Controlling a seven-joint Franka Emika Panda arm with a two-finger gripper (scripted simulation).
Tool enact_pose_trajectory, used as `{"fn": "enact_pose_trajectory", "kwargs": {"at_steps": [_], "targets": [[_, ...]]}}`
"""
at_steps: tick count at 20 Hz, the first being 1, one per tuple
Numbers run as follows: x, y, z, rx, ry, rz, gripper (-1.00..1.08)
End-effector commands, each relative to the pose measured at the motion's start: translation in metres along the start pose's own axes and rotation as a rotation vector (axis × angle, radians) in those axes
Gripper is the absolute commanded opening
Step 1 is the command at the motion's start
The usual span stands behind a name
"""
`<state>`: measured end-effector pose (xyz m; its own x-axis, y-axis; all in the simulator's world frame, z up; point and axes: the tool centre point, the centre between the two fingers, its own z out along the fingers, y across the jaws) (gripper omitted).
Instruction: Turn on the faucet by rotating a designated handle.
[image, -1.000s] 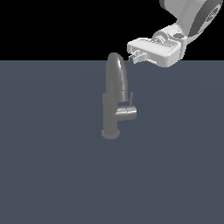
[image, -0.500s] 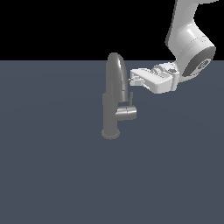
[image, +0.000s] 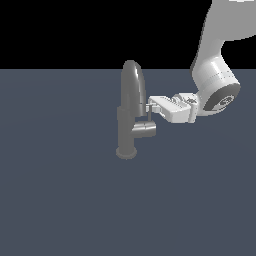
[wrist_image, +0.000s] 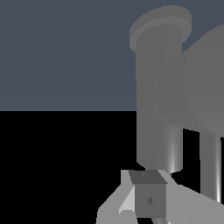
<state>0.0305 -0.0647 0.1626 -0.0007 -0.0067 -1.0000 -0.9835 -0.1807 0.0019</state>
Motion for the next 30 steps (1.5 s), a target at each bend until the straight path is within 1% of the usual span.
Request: {"fn": "enact_pose_trajectory", "kwargs": {"at_steps": [1, 11, 30], "targets": [[0.004, 0.0, 0.001, 0.01, -0.013, 0.01, -1.0], [0.002, 0.0, 0.002, 0.005, -0.006, 0.004, -1.0], [-0.009, 0.051, 0.002, 0.005, -0.006, 0.004, -1.0]]}}
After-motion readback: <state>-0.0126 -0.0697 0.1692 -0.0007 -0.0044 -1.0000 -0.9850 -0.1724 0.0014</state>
